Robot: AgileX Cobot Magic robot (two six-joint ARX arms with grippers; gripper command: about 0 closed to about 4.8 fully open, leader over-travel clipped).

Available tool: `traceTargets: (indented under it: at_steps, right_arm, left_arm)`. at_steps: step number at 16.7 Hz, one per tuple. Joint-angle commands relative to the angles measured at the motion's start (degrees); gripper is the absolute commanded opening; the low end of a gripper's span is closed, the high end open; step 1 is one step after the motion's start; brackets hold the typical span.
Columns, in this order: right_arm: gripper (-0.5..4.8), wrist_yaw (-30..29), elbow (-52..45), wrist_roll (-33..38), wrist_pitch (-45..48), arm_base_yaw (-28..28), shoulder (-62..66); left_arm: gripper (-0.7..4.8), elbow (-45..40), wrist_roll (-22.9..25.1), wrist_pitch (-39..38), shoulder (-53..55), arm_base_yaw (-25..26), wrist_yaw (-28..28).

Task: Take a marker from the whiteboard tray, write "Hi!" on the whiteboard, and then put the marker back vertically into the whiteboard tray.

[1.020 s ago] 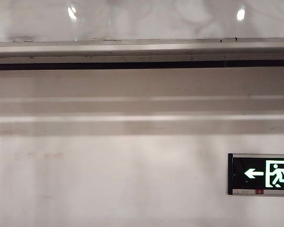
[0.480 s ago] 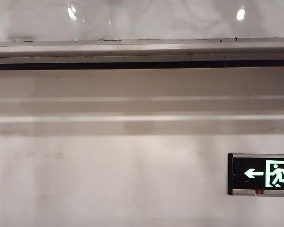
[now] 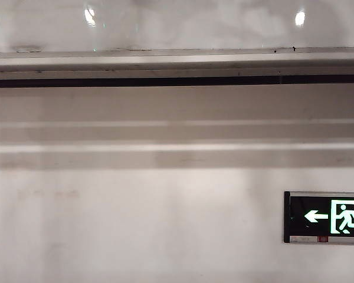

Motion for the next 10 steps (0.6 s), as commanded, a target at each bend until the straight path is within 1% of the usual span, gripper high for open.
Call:
traceTargets:
  at_steps: [1, 2, 4, 5, 7, 8, 10]
  right_arm:
    - [-0.01, 0.57, -11.89, 1.57, 5.7, 0.11, -5.49]
    - [-0.01, 0.55, -16.44, 1.92, 9.18, 0.11, -7.3]
    - [-0.01, 0.31, -28.52, 2.1, 18.82, 0.09, -11.76]
    - [-0.01, 0.26, -32.39, 3.13, 20.98, 0.11, -13.07]
    - [-0.01, -1.44, -41.38, 8.33, 25.46, 0.09, -15.06]
    - [-0.01, -1.4, -44.39, 8.44, 28.63, 0.07, -15.28]
    - [-0.01, -1.42, -51.19, 8.44, 37.92, 0.04, -15.15]
  left_arm:
    - [-0.06, 0.17, -0.2, 0.28, -0.11, -0.02, 0.46]
    - [-0.06, 0.17, -0.17, 0.28, -0.11, -0.02, 0.46]
    - [-0.06, 0.17, -0.17, 0.28, -0.11, -0.02, 1.38]
    - [-0.06, 0.17, -0.2, 0.26, -0.11, -0.02, 1.49]
    - [-0.07, 0.17, -0.17, 0.26, -0.11, -0.02, 1.49]
    - [-0.06, 0.17, -0.17, 0.24, -0.11, -0.02, 1.49]
    - [-0.06, 0.17, -0.17, 0.2, -0.11, -0.02, 1.49]
